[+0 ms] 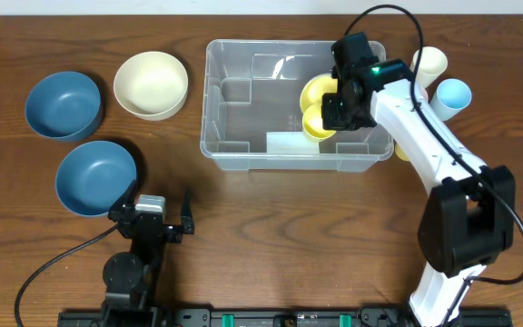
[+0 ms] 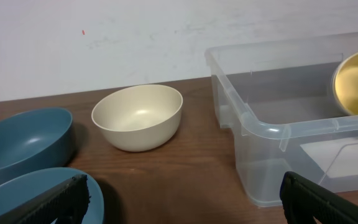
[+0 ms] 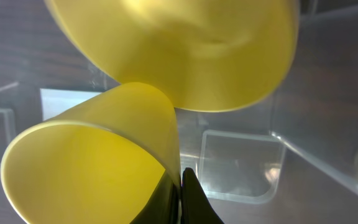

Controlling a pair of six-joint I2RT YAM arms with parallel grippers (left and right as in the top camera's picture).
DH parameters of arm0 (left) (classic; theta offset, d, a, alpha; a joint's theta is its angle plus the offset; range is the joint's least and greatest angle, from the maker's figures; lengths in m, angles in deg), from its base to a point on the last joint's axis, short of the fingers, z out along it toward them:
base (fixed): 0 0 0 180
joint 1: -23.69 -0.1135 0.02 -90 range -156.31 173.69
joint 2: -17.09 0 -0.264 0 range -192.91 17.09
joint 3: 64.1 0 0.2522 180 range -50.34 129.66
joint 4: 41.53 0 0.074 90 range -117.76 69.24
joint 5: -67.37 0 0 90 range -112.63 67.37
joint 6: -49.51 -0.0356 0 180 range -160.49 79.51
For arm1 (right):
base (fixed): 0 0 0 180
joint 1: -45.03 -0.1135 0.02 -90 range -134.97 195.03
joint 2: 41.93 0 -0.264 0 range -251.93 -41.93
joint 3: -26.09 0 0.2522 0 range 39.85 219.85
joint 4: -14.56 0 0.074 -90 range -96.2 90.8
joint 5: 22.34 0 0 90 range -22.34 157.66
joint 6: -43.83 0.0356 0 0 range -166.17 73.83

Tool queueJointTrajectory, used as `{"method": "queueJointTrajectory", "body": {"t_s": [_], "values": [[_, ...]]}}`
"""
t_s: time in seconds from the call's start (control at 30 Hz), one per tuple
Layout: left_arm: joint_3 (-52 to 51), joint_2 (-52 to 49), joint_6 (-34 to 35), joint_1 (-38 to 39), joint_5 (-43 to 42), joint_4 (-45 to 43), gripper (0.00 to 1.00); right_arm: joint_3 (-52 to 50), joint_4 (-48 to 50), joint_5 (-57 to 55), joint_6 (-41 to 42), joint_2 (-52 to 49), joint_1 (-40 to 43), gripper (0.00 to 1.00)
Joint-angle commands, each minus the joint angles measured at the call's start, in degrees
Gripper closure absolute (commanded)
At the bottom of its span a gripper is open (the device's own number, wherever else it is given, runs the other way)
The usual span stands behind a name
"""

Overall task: Pack container
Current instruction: 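Lower the yellow cup into the container beside the bowls and release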

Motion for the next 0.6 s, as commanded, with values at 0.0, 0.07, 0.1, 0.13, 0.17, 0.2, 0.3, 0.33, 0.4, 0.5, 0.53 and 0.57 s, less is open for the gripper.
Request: {"method": "queueJointTrajectory", "body": {"t_s": [0.0, 0.07, 0.1, 0.13, 0.17, 0.2, 0.3, 0.33, 0.4, 0.5, 0.53, 0.57], "values": [[-1.01, 0.28, -0.55, -0.24, 0.7, 2.03, 0.02, -0.04, -0.02, -0.81, 1.16, -1.09, -0.81, 0.99], [-1.01, 0.28, -0.55, -0.24, 0.68, 2.03, 0.02, -0.02, 0.46, -0.81, 1.16, -1.01, -0.79, 0.99], [-1.01, 0.28, -0.55, -0.24, 0.7, 2.03, 0.02, -0.02, 0.68, -0.81, 1.16, -1.01, -0.74, 0.99], [-1.01, 0.28, -0.55, -0.24, 0.7, 2.03, 0.02, -0.02, 0.85, -0.79, 1.16, -1.01, -0.72, 0.99], [-1.01, 0.28, -0.55, -0.24, 0.68, 2.03, 0.02, -0.02, 0.94, -0.79, 1.16, -1.01, -0.66, 0.99], [-1.01, 0.28, -0.55, -0.24, 0.68, 2.03, 0.02, -0.02, 1.07, -0.81, 1.14, -1.01, -0.61, 0.99], [-1.01, 0.28, -0.55, -0.24, 0.7, 2.03, 0.02, 0.02, 1.6, -0.81, 1.11, -0.98, -0.35, 0.99], [-1.01, 0.28, -0.55, -0.24, 0.7, 2.03, 0.02, 0.07, 1.75, -0.81, 1.11, -0.98, -0.22, 0.99], [-1.01, 0.28, -0.55, -0.24, 0.68, 2.03, 0.02, 0.17, 1.99, -0.81, 1.11, -1.01, 0.15, 0.99], [-1.01, 0.28, -0.55, -0.24, 0.7, 2.03, 0.02, 0.87, 1.99, -0.81, 1.05, -1.01, 0.57, 0.99], [-1.01, 0.28, -0.55, -0.24, 0.68, 2.03, 0.02, 1.36, 1.97, -0.76, 0.68, -0.98, 0.76, 0.99], [-1.01, 0.28, -0.55, -0.24, 0.7, 2.03, 0.02, 2.08, 1.57, -0.79, 0.63, -0.98, 0.9, 0.99]]}}
